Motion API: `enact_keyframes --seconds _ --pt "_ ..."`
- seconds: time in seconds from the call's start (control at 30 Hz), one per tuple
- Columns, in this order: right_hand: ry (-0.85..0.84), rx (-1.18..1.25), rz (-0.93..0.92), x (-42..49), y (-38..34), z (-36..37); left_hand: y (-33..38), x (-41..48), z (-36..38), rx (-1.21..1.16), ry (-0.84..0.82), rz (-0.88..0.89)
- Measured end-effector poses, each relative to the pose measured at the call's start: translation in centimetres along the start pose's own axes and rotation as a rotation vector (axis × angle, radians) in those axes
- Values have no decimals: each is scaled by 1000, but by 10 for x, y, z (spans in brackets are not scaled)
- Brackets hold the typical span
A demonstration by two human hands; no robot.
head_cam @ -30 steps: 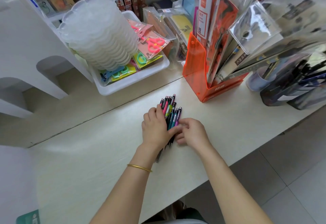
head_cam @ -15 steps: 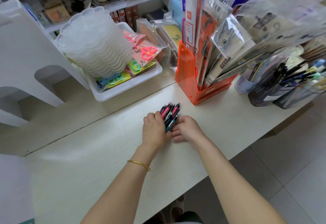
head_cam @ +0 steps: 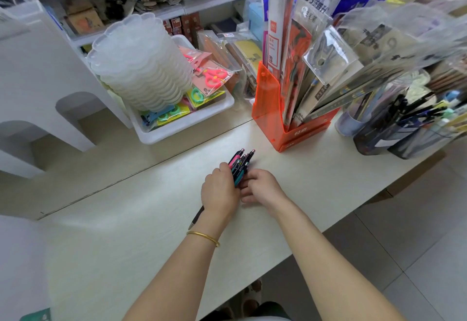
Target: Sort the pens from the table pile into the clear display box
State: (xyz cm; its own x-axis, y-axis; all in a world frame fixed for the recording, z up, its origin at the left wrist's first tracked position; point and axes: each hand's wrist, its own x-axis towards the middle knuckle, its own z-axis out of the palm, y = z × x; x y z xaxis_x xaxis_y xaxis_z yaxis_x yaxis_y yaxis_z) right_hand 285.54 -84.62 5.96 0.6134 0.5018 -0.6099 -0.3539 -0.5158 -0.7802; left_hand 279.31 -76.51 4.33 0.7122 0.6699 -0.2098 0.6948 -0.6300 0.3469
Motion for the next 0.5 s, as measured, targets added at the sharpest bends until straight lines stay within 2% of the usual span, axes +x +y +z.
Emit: enact_keyframes --seconds 0.1,0.2,0.3,0.37,0.5 --pt "29 56 -2 -1 -2 6 -9 -3 -8 -196 2 -55" --pt "16 95 10 -2 0 14 -17 -7 -30 -473 106 -77" --pt "-120 -46 -175 -8 -2 28 -24 -11 -58 -781 238 -38" --pt "-177 -34 -316 -15 -8 42 -32 -12 -70 -925 353 31" --pt "-198 75 -463 -29 -25 68 -55 -18 -60 -1004 527 50"
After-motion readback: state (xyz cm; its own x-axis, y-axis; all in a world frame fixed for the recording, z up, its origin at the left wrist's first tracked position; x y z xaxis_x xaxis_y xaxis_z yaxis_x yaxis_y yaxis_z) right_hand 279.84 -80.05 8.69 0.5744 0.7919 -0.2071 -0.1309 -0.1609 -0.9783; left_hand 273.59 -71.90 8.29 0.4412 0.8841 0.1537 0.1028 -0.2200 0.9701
